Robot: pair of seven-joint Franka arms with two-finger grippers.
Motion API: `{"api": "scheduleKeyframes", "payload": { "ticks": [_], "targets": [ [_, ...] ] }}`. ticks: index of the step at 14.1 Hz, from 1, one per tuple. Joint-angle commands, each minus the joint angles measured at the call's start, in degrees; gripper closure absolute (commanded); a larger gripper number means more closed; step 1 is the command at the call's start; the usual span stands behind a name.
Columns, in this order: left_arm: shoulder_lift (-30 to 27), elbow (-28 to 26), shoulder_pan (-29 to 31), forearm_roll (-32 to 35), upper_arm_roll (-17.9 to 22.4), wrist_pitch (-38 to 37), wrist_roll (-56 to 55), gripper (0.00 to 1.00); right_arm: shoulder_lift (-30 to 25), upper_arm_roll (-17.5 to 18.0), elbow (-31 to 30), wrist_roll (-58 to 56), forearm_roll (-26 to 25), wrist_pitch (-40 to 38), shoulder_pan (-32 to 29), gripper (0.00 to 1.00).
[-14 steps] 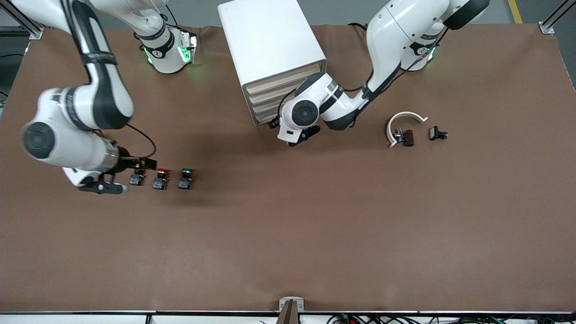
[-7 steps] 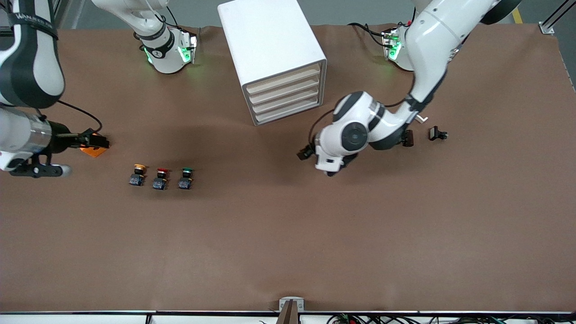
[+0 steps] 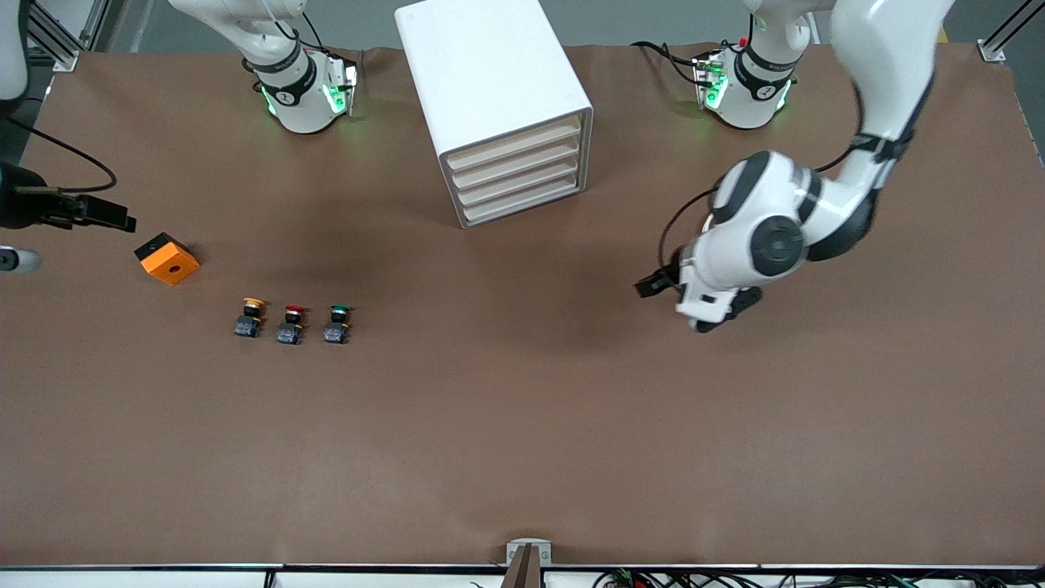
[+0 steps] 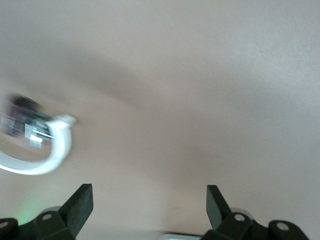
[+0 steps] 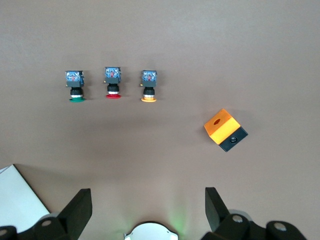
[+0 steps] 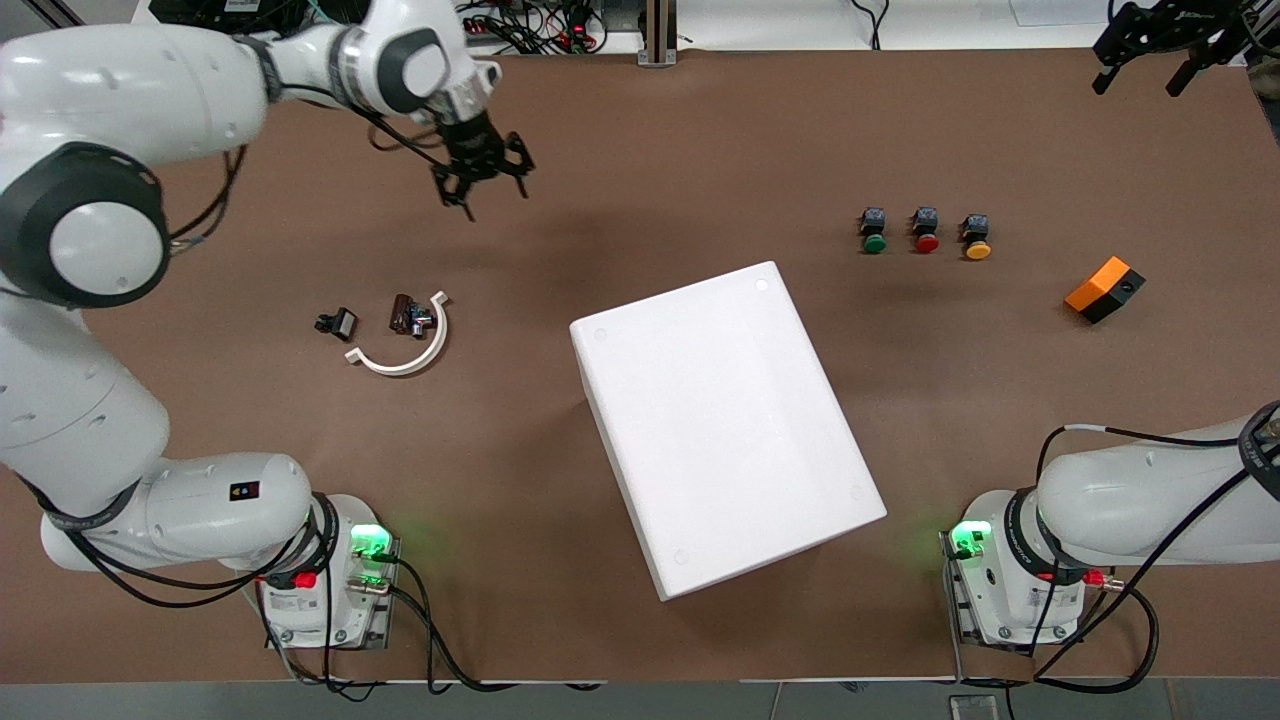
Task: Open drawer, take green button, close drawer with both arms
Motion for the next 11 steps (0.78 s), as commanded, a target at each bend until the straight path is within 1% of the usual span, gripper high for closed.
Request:
{"api": "scheduleKeyframes", "payload": {
  "ticks": [1,3,4,8,10,11],
  "targets": [
    [-8.1,-2.4,7.2,0.7,-1.4,-5.8,14.1,0.0,-0.5,0.8,-0.5,-0.8,-0.9,-0.2,-1.0,0.0],
    [-12.5,-2.5,11.4,0.6,-1.3,-9.1,24.1,0.0,-0.3,0.9,-0.4,-0.9,-0.1,0.4,-3.9,0.0],
    [-14.4,-2.4,13.6,0.6,-1.3,-10.7,29.0,0.0,-0.2,0.9,-0.3,-0.8,0.1,0.6,-4.0,0.0],
    [-20.6,-2.3,20.5,-0.2,-0.9,-14.9,44.8,0.0,0.4,1.4,5.6,-0.6,-0.9,-2.0,-3.1,0.0],
    [-24.2,-2.1,21.9,-0.2,-0.7,-16.7,49.3,0.0,0.4,1.4,9.0,-0.1,-0.8,-2.1,-3.2,0.0],
    [-25.7,-1.8,21.8,-0.3,0.7,-17.5,50.8,0.0,0.5,1.3,10.6,-0.3,-0.7,-2.1,-3.3,0.0]
  ]
}}
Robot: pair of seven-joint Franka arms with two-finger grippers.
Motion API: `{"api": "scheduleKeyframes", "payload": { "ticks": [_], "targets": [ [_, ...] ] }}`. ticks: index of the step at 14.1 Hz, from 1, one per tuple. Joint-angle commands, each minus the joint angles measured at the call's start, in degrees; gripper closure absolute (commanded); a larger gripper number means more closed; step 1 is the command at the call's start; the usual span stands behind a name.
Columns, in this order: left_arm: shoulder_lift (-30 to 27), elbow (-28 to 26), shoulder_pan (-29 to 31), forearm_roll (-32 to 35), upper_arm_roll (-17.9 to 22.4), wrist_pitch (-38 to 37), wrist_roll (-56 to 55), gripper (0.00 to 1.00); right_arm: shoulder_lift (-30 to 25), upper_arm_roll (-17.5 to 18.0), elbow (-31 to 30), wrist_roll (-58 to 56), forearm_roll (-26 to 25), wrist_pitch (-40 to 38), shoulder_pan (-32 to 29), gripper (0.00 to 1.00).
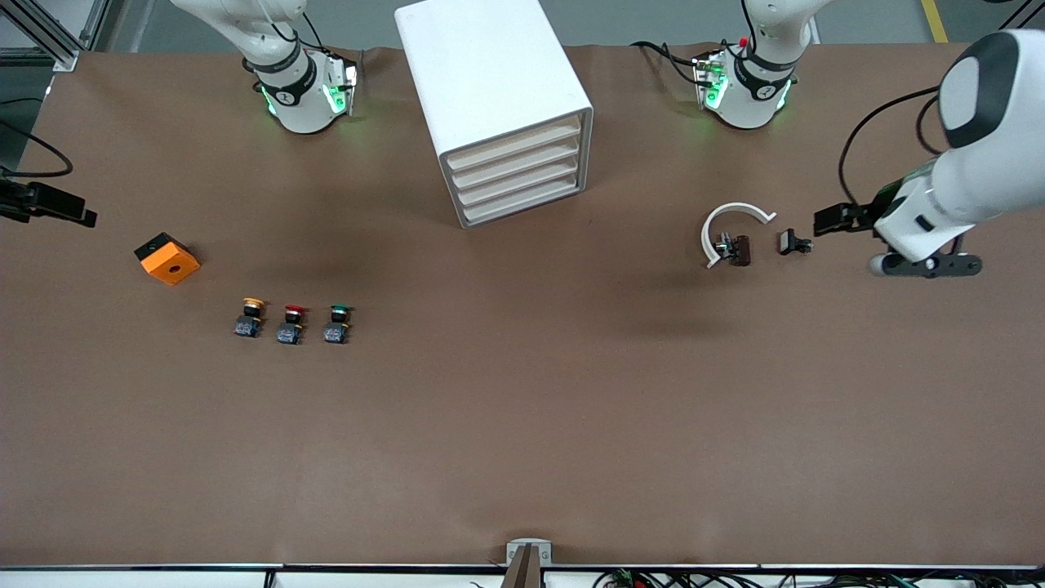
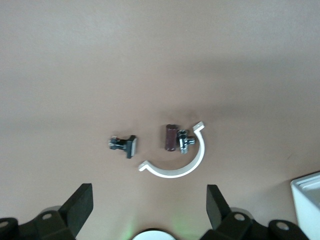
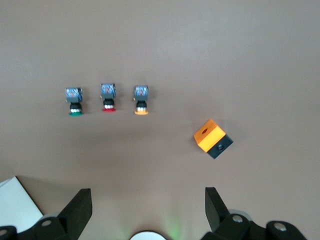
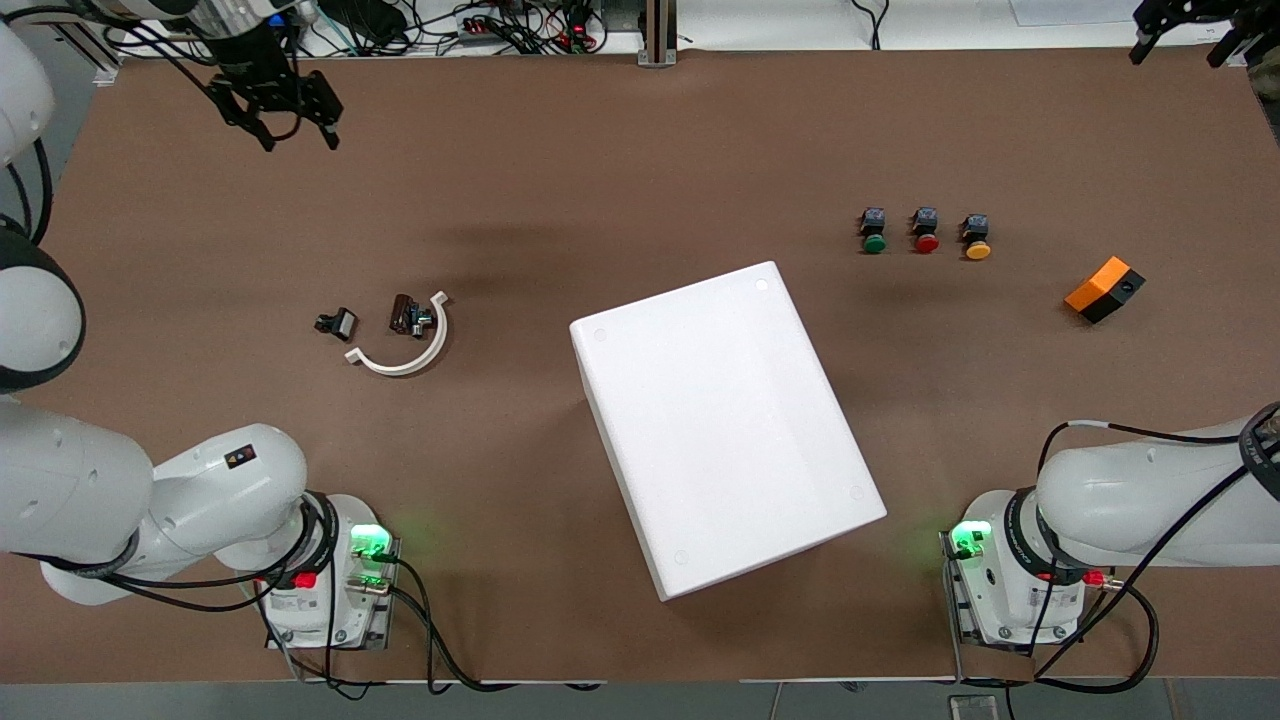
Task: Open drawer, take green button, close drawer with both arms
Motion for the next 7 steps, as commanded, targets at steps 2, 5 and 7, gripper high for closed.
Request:
{"api": "scheduleKeyframes", "payload": {
  "ticks": [2,5,7],
  "targets": [
    [-7.1,-0.5,0.2,-2.0,2.3,-2.2,5.6,0.0,0.3,0.5,5.1,-0.2,-0.8,-1.5,-0.4,0.0],
    [-7.5,1.5,-11.3,-2.3,13.4,-3.9,5.8,0.0,0.1,0.1,5.9,-0.4,1.6,-7.0,-0.7,0.0],
    [-7.6,1.6,-21.4,-2.0,22.6,-4.6,5.7,0.0,-0.4,0.4,5.9,-0.5,1.9,-7.0,-0.5,0.0]
  ]
}}
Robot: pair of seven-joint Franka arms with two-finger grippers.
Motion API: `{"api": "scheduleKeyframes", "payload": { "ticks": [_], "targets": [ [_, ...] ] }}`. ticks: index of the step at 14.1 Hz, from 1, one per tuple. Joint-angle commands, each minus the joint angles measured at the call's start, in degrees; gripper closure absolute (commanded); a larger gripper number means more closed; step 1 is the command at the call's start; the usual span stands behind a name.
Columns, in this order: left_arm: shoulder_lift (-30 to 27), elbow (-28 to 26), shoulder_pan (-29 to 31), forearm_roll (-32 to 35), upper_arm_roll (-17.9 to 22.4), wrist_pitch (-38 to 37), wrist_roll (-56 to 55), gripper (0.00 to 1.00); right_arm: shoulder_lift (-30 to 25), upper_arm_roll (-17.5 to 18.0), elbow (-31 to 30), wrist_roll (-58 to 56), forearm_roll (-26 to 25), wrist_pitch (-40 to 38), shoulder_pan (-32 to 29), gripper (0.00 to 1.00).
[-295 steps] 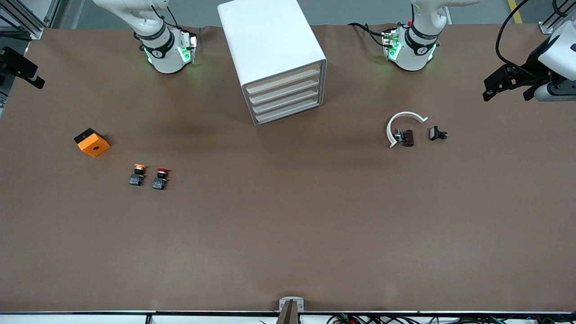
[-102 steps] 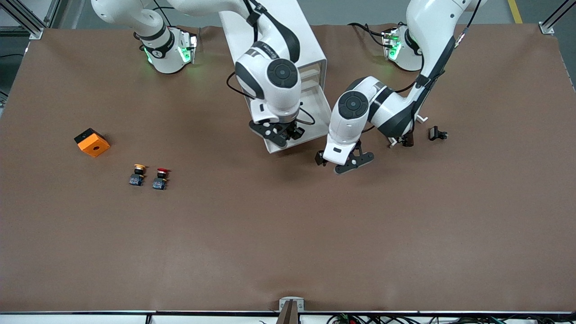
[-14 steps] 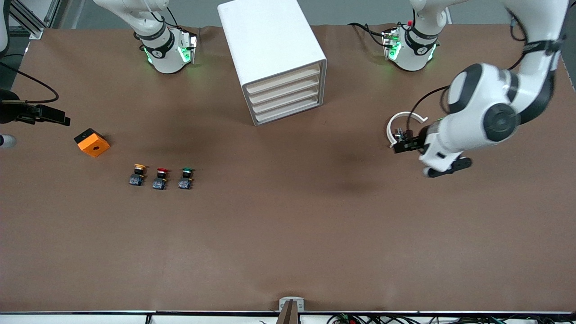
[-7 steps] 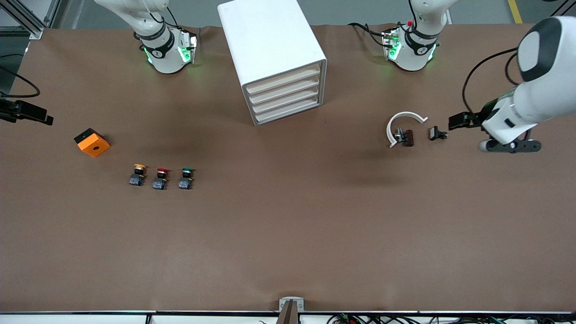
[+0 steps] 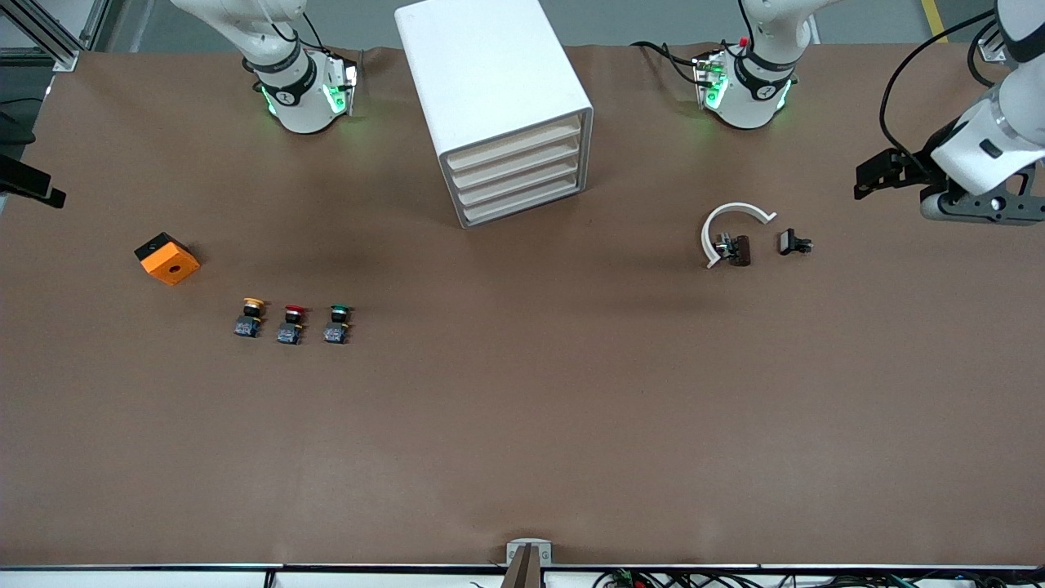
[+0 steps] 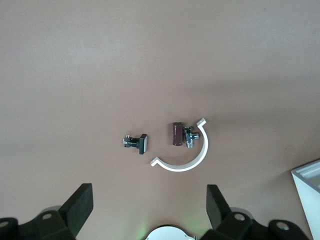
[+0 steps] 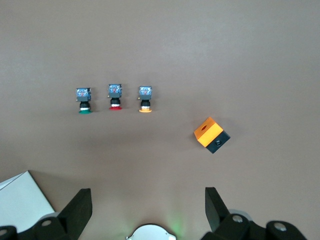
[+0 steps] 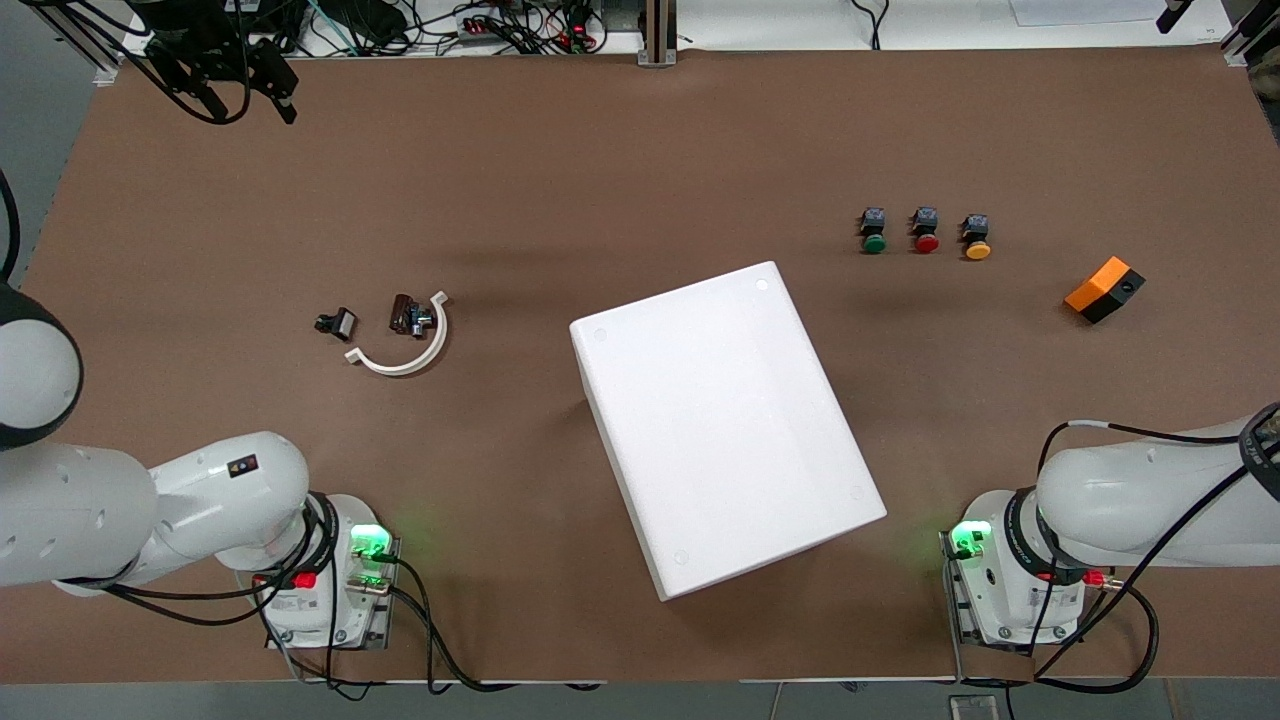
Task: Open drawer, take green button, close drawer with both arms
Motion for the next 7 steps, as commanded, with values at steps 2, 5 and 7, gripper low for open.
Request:
{"api": "scheduleKeyframes", "payload": {
  "ticks": [2,5,7],
  "targets": [
    [-0.2,1.1,-15.3,0.1,14.4,-1.2,0.5,0.0,-1.0,0.7,1.0,-0.3,0.9,-1.7,-0.2,0.0],
    [0.4,3.6,-18.2,0.1,16.5,-1.3,0.0,0.0,-2.5,0.5,0.9,-0.6,1.0,-1.8,-0.4,0.0],
    [0.6,5.9,-19.1,0.8,16.5,-1.3,0.0,0.0,-4.7,0.7,0.1,-0.6,1.6,-1.6,-0.1,0.0]
  ]
}}
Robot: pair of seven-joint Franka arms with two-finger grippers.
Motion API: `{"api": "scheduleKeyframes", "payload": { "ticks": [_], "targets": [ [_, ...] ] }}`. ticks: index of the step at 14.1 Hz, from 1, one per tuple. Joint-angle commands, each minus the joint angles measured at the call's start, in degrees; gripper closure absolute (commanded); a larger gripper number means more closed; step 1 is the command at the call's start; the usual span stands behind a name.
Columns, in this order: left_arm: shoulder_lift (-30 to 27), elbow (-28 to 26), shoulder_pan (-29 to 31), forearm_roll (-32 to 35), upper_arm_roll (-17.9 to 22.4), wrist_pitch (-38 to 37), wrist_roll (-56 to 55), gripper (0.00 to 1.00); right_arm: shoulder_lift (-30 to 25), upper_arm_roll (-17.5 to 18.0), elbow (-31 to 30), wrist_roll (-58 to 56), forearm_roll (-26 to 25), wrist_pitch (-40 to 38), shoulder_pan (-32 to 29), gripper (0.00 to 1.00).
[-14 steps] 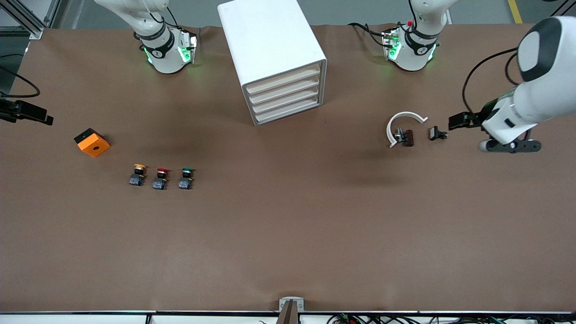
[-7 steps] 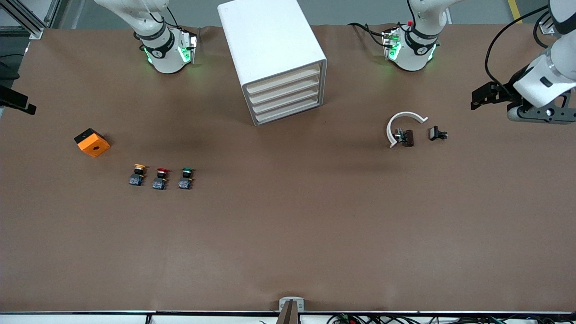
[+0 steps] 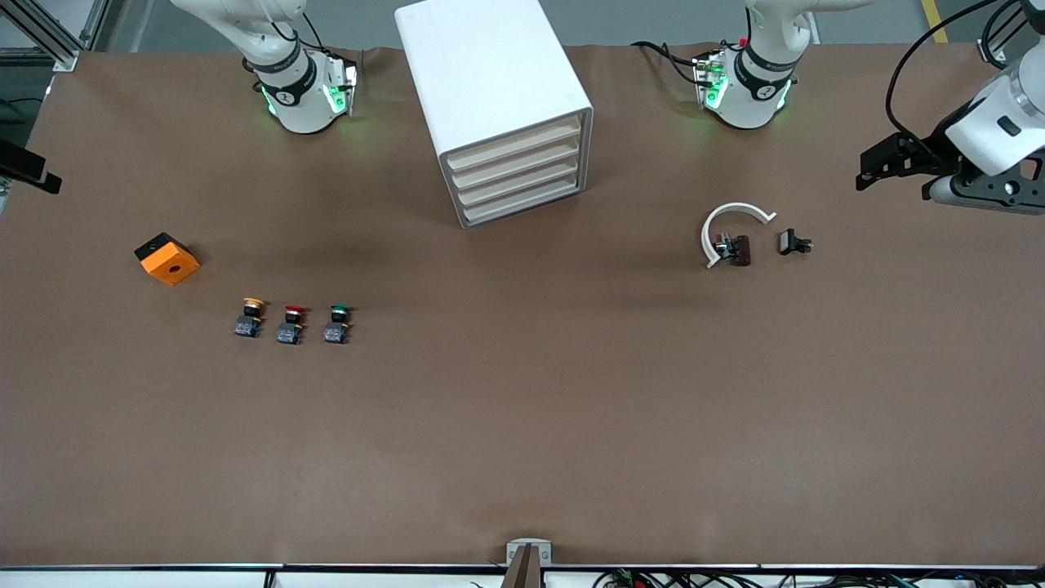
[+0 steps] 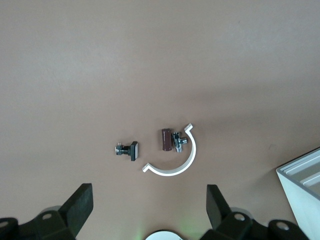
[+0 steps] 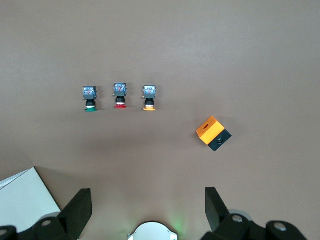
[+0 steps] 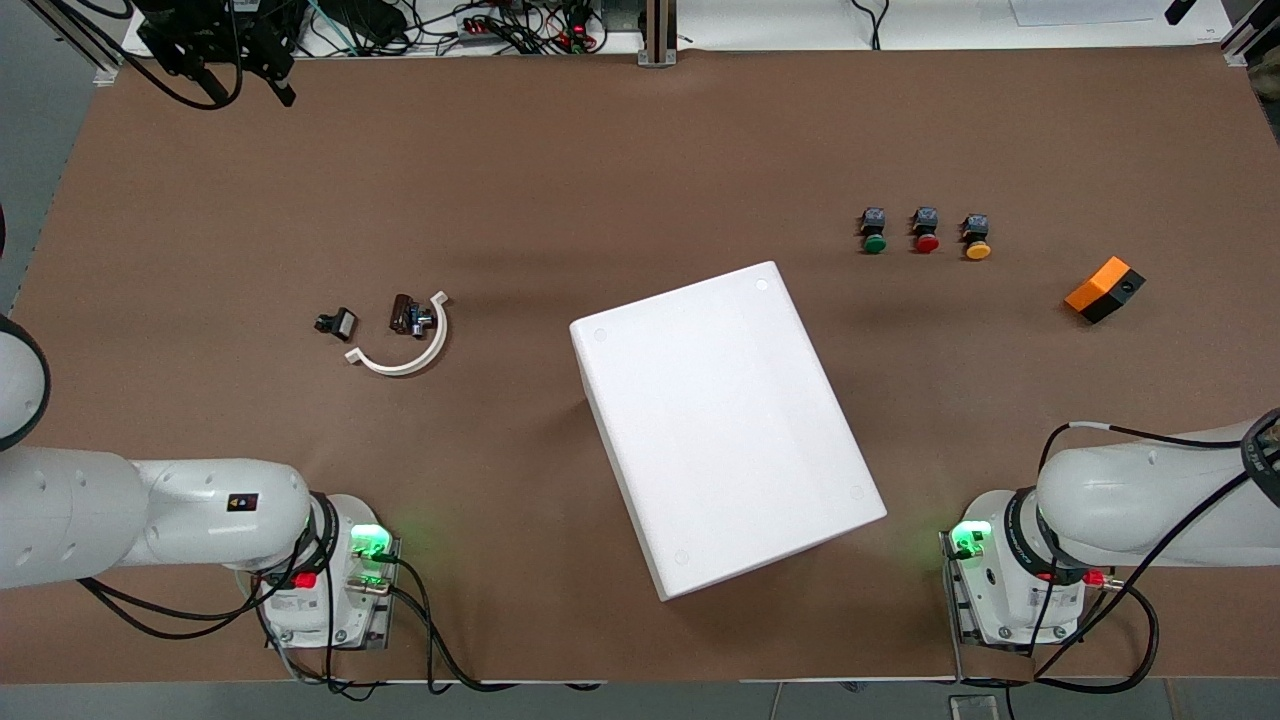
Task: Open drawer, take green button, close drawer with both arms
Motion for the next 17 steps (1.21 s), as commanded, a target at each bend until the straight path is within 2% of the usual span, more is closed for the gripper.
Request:
{"api": "scheduleKeyframes", "payload": {
  "ticks": [1,4,7,9,12,17],
  "targets": [
    [0.7,4.2,-1.9,1.2,0.6,-1.1,-0.1,0.0,-3.2,0.4,-1.4,-0.4,1.3,-0.2,0.1,0.0],
    [0.1,5.5,-1.7,1.3,0.8,-1.1,-0.2,0.0,-5.9,0.4,-4.8,0.0,1.3,-0.6,0.9,0.0],
    [0.2,5.6,-1.7,2.4,-0.1,-0.4,-3.2,0.0,-13.1,0.1,-14.2,0.4,0.9,4.6,2.9,0.0],
    [0.2,5.5,-1.1,2.6,-2.9,0.7,-7.6,0.0,-13.2,0.2,-14.3,0.4,0.7,4.6,3.0,0.0],
    [0.1,5.5,-2.6,2.6,-2.3,0.7,-7.9,0.0,-13.1,0.1,-14.0,0.4,0.3,5.1,3.7,0.0],
    [0.2,6.1,-1.7,2.5,-2.3,0.5,-7.8,0.0,-12.7,0.2,-12.2,0.4,0.3,5.0,3.6,0.0]
  ]
}}
